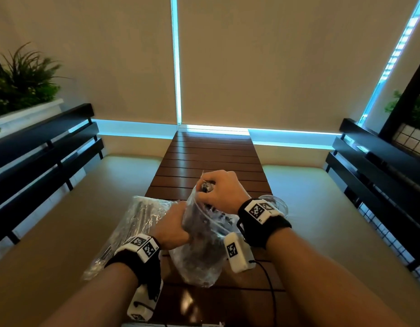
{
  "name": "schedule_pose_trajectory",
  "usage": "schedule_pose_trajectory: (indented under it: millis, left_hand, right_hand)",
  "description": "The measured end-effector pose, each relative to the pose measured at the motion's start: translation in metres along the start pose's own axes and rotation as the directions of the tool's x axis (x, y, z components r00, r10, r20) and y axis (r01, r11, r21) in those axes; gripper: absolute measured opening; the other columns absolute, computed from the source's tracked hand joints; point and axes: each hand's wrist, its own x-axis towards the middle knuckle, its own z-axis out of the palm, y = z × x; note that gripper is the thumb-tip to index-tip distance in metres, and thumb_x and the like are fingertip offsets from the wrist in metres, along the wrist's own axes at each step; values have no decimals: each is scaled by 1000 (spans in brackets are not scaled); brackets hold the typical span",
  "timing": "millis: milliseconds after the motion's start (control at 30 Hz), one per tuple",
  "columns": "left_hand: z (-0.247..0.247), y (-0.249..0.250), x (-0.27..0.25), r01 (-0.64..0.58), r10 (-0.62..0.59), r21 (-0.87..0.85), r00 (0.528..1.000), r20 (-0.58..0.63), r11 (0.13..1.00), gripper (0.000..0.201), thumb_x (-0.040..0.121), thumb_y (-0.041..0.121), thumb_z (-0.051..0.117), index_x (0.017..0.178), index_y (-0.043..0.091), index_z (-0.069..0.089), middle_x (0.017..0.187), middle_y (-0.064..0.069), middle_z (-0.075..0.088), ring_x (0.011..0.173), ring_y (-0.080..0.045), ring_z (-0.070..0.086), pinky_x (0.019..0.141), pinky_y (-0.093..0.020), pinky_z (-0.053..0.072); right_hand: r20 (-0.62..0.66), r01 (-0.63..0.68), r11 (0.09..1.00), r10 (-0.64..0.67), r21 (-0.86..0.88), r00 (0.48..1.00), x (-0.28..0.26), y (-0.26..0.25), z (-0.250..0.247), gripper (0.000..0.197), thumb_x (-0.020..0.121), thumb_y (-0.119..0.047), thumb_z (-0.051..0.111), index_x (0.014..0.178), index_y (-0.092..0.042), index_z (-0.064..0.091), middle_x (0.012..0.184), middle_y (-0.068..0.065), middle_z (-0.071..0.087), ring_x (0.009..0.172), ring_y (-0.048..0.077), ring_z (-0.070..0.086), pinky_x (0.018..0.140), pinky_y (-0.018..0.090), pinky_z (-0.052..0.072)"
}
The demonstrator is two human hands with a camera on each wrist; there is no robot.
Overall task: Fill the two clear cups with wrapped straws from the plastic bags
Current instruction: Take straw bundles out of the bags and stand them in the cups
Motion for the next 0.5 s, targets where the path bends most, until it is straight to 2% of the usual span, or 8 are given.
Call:
schedule_pose_trajectory:
  millis: [67,100,133,233,300,367,433,500]
  left_hand:
    - [2,12,2,-106,107,14,993,-48,994,46,59,45,88,94,26,65,88,11,67,81,-6,64,70,-29,56]
    - [4,17,4,-137,137,14,987,-81,991,44,62,54,88,93,30,67,86,12,70,78,-4,66,68,-26,56]
    - [6,19,5,-136,133,-11,984,-122,991,40,67,56,85,95,32,68,86,13,72,78,-3,68,69,-25,57]
    - [11,13,6,-46,22,-121,980,-198,992,18,81,37,78,94,32,67,84,10,74,76,-2,68,71,-28,56]
    - [13,9,3,-27,2,-113,976,-217,993,9,82,33,73,89,31,68,82,7,75,74,-7,68,71,-33,55]
    - [14,8,1,-35,13,-84,969,-248,996,13,82,36,68,91,28,69,85,3,75,76,-14,69,71,-38,56]
    - [16,9,1,-20,-11,-113,964,-266,993,23,82,38,65,99,23,69,87,4,74,78,-14,69,71,-38,57]
    - [18,12,1,16,-51,-130,962,-268,991,24,81,37,66,100,24,68,86,5,74,78,-10,68,71,-33,56]
  right_hand:
    - [-13,2,999,-1,39,1000,-1,0,2,4,78,-28,75,82,-26,76,84,-9,74,80,5,66,76,20,54]
    - [-20,10,998,-9,55,1000,-2,-1,4,4,79,-28,75,82,-26,77,82,-9,74,80,5,67,78,22,55]
    - [-32,14,997,-12,75,999,-4,-2,6,5,78,-29,76,82,-25,77,80,-9,74,80,5,67,79,22,55]
    - [-88,29,990,-17,137,996,-10,-5,8,13,75,-31,80,85,-24,76,79,-10,73,78,3,66,77,19,53]
    - [-87,-5,975,25,221,996,-14,-3,10,28,71,-32,85,95,-25,71,86,-11,72,80,1,65,75,16,52]
    - [-33,-63,944,78,325,996,-20,0,13,50,68,-32,89,109,-27,60,96,-12,66,85,1,63,74,15,50]
    - [-8,-116,933,126,341,992,-26,4,19,66,65,-32,91,116,-26,49,101,-12,59,90,5,59,75,18,48]
    - [-19,-171,942,184,290,983,-29,10,27,61,66,-37,89,109,-24,47,95,-9,58,84,9,58,72,22,49]
